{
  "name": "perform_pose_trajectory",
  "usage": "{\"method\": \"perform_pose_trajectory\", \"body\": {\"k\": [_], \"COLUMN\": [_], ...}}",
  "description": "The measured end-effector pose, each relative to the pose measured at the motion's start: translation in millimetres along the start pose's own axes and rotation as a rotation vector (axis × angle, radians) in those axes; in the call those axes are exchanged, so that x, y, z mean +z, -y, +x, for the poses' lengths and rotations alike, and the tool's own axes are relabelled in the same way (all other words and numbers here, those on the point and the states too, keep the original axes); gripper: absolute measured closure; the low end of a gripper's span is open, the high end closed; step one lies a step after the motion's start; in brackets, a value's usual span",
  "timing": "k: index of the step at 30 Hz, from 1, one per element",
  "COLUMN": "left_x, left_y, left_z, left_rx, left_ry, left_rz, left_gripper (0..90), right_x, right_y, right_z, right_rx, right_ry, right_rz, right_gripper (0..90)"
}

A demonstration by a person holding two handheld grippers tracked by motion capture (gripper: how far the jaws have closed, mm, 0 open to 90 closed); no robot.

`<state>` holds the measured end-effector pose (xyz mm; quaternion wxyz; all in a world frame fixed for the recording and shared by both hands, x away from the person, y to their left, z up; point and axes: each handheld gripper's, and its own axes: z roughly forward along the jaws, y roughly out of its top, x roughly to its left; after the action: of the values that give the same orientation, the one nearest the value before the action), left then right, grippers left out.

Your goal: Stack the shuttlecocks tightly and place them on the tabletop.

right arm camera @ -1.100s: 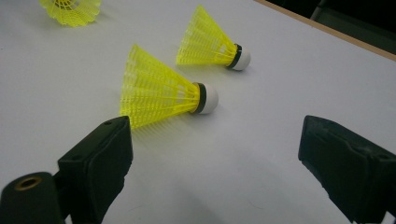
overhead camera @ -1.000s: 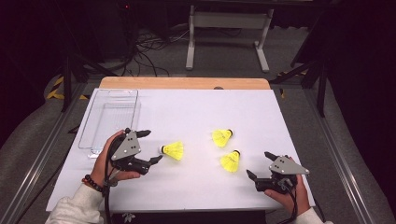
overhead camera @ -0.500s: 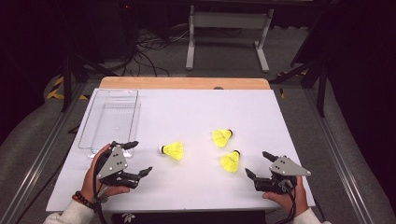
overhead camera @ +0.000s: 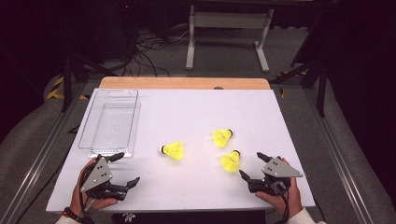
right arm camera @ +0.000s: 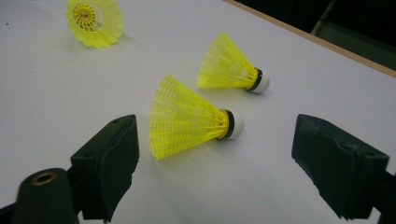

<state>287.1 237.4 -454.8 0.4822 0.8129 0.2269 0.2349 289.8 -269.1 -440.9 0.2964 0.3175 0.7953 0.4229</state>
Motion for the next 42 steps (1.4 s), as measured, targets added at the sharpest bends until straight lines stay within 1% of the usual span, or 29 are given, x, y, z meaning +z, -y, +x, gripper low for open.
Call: {"method": "perform_pose_trajectory", "body": {"k": [1,3,6,8,10,13,14,15,16,17,18,20,21,22,23,24,25,26,28,29,30,32,35,36,39,42], "left_x": [-2.8,-5.0,-10.6,-14.3,-17.3,-20.8,-21.5,-21.5,-22.4,-23.2,-23.7,-24.4,-24.5,-24.5,-24.4,-24.2,-23.8,-23.0,-21.9,-21.3,-20.8,-20.4,-19.6,-19.4,-18.4,-17.8], "left_y": [3.1,4.8,8.8,10.4,10.7,9.7,9.6,9.6,9.1,9.0,8.6,8.1,7.0,7.0,6.5,6.4,6.2,6.0,6.1,6.3,6.4,6.6,6.8,6.8,6.9,7.0], "left_z": [-0.7,-0.9,-1.1,-1.5,-1.8,-2.2,-2.5,-2.5,-2.3,-2.1,-1.1,-1.0,-0.7,-0.7,-0.4,-1.1,-1.2,-1.4,-1.2,-1.5,-1.0,-0.2,-0.1,0.0,-0.2,-0.3], "left_rx": [-0.010,-0.012,-0.027,-0.037,-0.040,-0.032,-0.036,-0.036,-0.031,-0.038,-0.036,-0.042,-0.047,-0.047,-0.038,-0.042,-0.036,-0.032,-0.033,-0.040,-0.037,-0.034,-0.040,-0.036,-0.035,-0.043], "left_ry": [-0.001,-0.004,-0.005,-0.003,-0.014,-0.029,-0.027,-0.027,-0.036,-0.036,-0.039,-0.043,-0.042,-0.042,-0.045,-0.038,-0.037,-0.036,-0.031,-0.029,-0.028,-0.030,-0.025,-0.028,-0.027,-0.021], "left_rz": [0.005,0.005,-0.009,-0.031,-0.049,-0.081,-0.092,-0.092,-0.093,-0.106,-0.112,-0.116,-0.129,-0.129,-0.130,-0.133,-0.130,-0.127,-0.128,-0.124,-0.123,-0.117,-0.112,-0.109,-0.105,-0.103], "left_gripper": [6.7,6.1,4.5,3.9,3.8,3.7,3.7,3.8,3.8,3.8,4.0,4.1,4.2,4.3,4.3,4.3,4.3,4.3,4.3,4.4,4.5,4.4,4.5,4.6,4.7,4.8], "right_x": [3.7,4.8,9.0,14.0,18.2,27.6,30.3,30.3,33.1,35.3,36.8,37.3,37.3,37.3,37.5,37.8,38.3,38.7,39.5,39.6,39.9,39.4,39.0,38.4,36.2,34.3], "right_y": [-2.4,-3.2,-6.3,-9.2,-11.4,-15.3,-15.7,-15.7,-15.9,-15.8,-15.3,-14.7,-14.2,-14.2,-13.4,-12.6,-11.3,-10.4,-8.6,-8.3,-8.2,-7.7,-6.2,-6.0,-5.6,-5.5], "right_z": [4.8,6.2,10.4,14.0,16.4,21.5,22.1,22.1,22.1,21.7,20.5,18.3,17.1,17.1,15.9,15.2,14.2,14.0,13.8,13.9,13.4,12.1,9.2,8.4,6.7,4.9], "right_rx": [-0.009,-0.012,-0.015,-0.021,-0.024,-0.044,-0.043,-0.043,-0.040,-0.039,-0.032,-0.021,-0.015,-0.015,-0.017,-0.015,-0.015,-0.020,-0.023,-0.028,-0.028,-0.014,-0.010,-0.009,-0.010,-0.017], "right_ry": [-0.007,-0.005,-0.009,-0.002,0.005,0.021,0.025,0.025,0.035,0.044,0.048,0.061,0.062,0.062,0.074,0.077,0.075,0.083,0.077,0.090,0.096,0.103,0.115,0.117,0.131,0.134], "right_rz": [0.003,0.006,0.010,0.014,0.019,0.039,0.046,0.046,0.054,0.067,0.075,0.079,0.083,0.083,0.089,0.096,0.106,0.116,0.136,0.145,0.151,0.158,0.163,0.163,0.158,0.153], "right_gripper": [15.8,15.8,15.8,15.8,16.2,17.5,18.2,18.2,19.2,21.0,23.6,27.5,29.4,29.4,33.4,37.5,40.9,43.7,50.5,55.5,60.7,67.6,78.2,82.0,88.6,90.0]}}
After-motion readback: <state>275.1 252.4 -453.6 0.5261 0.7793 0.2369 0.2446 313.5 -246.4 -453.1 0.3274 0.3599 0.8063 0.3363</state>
